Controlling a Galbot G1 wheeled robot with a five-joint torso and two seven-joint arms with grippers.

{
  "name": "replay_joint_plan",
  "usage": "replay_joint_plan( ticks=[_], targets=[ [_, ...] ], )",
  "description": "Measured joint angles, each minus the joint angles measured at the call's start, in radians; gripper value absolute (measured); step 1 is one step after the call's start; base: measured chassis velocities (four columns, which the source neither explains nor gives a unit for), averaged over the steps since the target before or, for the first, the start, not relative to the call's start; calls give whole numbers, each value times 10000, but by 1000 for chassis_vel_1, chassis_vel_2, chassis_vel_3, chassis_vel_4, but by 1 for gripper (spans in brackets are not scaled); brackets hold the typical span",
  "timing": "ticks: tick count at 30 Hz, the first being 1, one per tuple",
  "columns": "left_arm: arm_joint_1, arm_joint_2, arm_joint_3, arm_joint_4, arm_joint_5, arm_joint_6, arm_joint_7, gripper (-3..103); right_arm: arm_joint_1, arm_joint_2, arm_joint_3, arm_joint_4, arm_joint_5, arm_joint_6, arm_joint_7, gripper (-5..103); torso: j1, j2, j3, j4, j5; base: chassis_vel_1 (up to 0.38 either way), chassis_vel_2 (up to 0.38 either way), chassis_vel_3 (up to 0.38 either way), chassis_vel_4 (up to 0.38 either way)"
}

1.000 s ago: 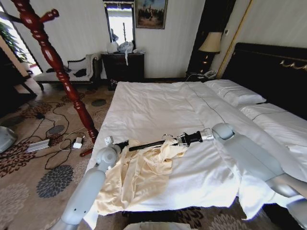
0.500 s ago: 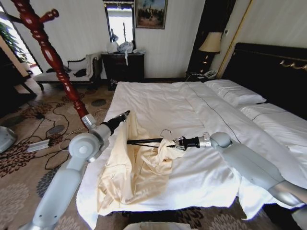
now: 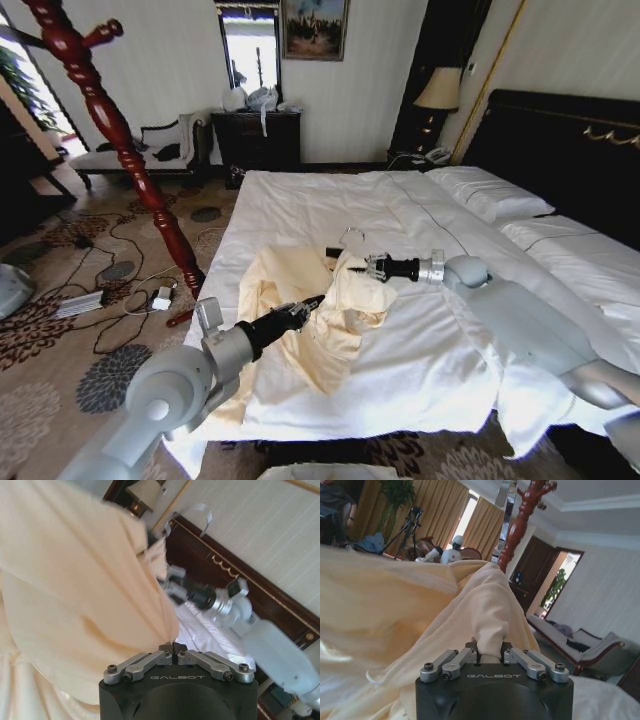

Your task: Pick up the clothes from the bed and hang them on the clothes hanger.

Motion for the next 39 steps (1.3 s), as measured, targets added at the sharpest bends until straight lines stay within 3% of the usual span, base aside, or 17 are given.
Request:
replay_joint_plan(
  ticks=[15, 21, 31, 33, 36, 38, 39],
  targets=[
    [-186, 341, -33, 382, 1212, -62, 217, 0, 1450, 6, -145, 709, 1016, -122, 152, 18, 1, 0, 1, -1, 2, 0, 0, 0, 0],
    [119, 335, 300, 544, 871, 254, -664, 0, 1529, 70, -148, 639, 1017, -123, 153, 18, 1, 0, 1, -1, 4, 0, 0, 0, 0],
    [-66, 194, 514, 736, 1145, 310, -635, -3, 1965, 362, -273, 650, 1194, -198, 81, 18, 1, 0, 1, -1, 1, 0, 0, 0, 0],
    [-99, 199, 502, 750, 1265, 293, -633, 2, 1961, 393, -289, 647, 1194, -200, 75, 18, 1, 0, 1, 0, 2, 0, 0, 0, 0],
    [-101, 230, 352, 722, 1638, 304, -551, 18, 1809, 424, -293, 577, 1162, -200, 53, 18, 2, 0, 2, 0, 2, 0, 0, 0, 0],
    [-71, 264, 268, 626, 1772, 321, -518, 18, 1739, 424, -291, 539, 1136, -195, 32, 18, 2, 0, 2, -1, 2, 0, 0, 0, 0],
    [-31, 327, 175, 501, 1901, 327, -495, 24, 1695, 421, -282, 509, 1111, -187, 2, 18, 2, -1, 1, -1, 3, 0, 0, 0, 0]
  ],
)
